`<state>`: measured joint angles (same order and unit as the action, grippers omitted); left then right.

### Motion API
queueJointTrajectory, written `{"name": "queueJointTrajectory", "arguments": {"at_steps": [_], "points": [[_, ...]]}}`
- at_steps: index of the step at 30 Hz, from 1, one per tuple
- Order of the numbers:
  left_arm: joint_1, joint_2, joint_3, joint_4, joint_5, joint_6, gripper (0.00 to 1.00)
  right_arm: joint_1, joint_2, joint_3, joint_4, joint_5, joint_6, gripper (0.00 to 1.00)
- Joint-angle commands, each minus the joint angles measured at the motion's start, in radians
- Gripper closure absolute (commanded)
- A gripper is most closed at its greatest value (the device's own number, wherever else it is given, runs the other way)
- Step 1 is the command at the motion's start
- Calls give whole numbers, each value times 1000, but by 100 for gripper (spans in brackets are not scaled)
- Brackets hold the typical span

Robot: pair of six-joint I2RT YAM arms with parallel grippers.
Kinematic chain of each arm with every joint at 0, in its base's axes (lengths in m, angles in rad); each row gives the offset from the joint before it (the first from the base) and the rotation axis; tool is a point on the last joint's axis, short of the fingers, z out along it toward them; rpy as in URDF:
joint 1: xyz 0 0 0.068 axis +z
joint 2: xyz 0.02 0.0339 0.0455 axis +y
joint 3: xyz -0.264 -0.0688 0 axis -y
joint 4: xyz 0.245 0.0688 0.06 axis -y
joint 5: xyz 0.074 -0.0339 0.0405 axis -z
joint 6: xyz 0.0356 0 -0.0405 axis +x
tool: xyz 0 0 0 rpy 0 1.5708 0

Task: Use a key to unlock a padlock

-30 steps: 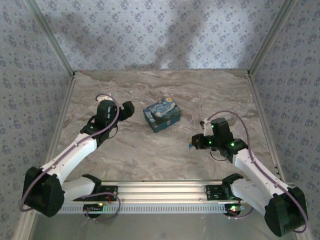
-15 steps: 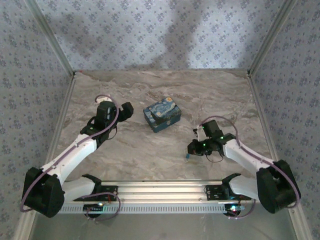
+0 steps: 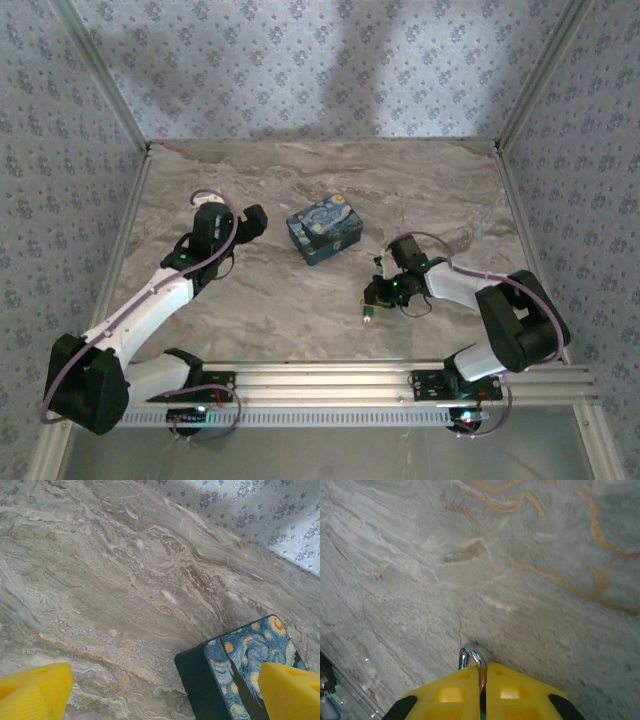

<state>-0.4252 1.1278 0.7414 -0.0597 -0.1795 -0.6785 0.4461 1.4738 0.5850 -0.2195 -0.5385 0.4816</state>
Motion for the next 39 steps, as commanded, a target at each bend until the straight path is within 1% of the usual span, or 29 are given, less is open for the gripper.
{"name": "queueJointTrajectory", "arguments": {"at_steps": [1, 8, 13, 20, 26, 37, 39], "points": [[7, 6, -2, -12, 4, 1, 5, 7, 35, 14, 32, 30, 20, 88], [11, 1, 0, -19, 1, 7, 5, 9, 65, 21, 40, 44, 20, 80], [13, -2, -2, -23, 1, 7, 5, 8, 36, 24, 26, 76, 17, 72], [16, -5, -2, -28, 0, 7, 5, 5, -18, 25, 11, 114, 15, 65], [18, -11, -2, -32, 3, 7, 5, -8, -93, 28, -14, 148, 8, 55], [21, -34, -2, -43, 3, 16, 4, -81, -285, 62, -140, 217, -45, 29], [20, -37, -2, -44, 6, 20, 4, -103, -322, 74, -160, 223, -64, 28]]}}
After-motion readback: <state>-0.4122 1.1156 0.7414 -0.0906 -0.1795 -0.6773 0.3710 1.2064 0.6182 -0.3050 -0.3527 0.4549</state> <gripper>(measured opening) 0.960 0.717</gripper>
